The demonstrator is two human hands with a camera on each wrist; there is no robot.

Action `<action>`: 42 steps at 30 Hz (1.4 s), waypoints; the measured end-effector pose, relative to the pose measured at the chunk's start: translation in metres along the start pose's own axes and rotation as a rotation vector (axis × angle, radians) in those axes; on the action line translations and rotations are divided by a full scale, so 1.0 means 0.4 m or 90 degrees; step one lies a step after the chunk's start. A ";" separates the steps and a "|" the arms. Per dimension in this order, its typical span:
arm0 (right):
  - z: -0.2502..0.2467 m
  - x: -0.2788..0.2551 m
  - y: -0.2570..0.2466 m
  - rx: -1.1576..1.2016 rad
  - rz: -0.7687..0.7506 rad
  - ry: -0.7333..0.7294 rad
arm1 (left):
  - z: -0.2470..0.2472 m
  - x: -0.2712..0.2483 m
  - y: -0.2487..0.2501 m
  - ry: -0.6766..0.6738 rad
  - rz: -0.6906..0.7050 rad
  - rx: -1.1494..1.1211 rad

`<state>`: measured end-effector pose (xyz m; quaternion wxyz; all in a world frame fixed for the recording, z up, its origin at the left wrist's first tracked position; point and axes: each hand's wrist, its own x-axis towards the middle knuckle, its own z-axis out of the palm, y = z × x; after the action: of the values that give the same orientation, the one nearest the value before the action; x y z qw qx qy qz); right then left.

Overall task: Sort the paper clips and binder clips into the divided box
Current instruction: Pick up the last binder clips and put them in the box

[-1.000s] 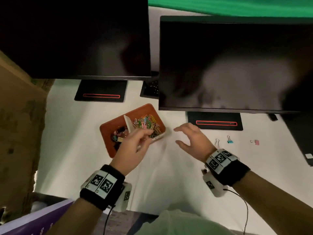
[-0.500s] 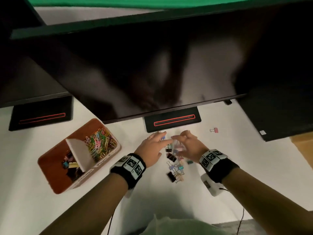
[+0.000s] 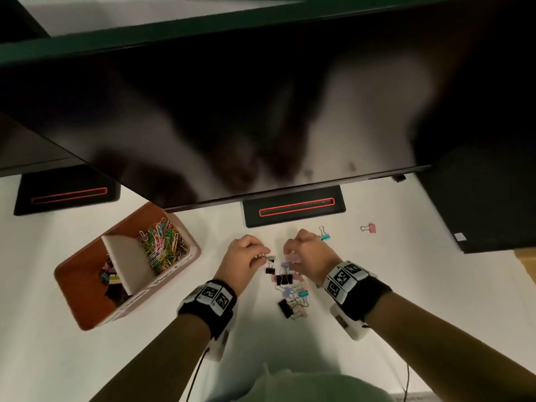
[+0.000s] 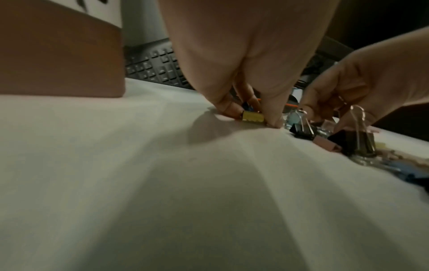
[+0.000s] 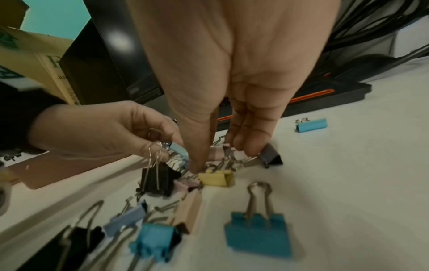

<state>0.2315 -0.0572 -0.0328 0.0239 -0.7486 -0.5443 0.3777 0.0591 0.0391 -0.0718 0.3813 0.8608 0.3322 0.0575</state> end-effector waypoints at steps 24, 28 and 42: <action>0.059 0.021 -0.125 -0.060 -0.103 -0.033 | -0.088 -0.108 -0.027 0.112 -0.203 -0.293; 0.073 0.030 -0.135 -0.023 -0.082 -0.038 | -0.111 -0.141 -0.010 0.125 -0.187 -0.320; 0.029 0.024 -0.206 0.030 -0.037 -0.032 | -0.311 -0.286 -0.019 0.215 -0.138 -0.322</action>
<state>0.1600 -0.0201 -0.0092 0.0387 -0.7220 -0.5571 0.4084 -0.0770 0.0494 0.0280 0.5266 0.6766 0.4558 0.2392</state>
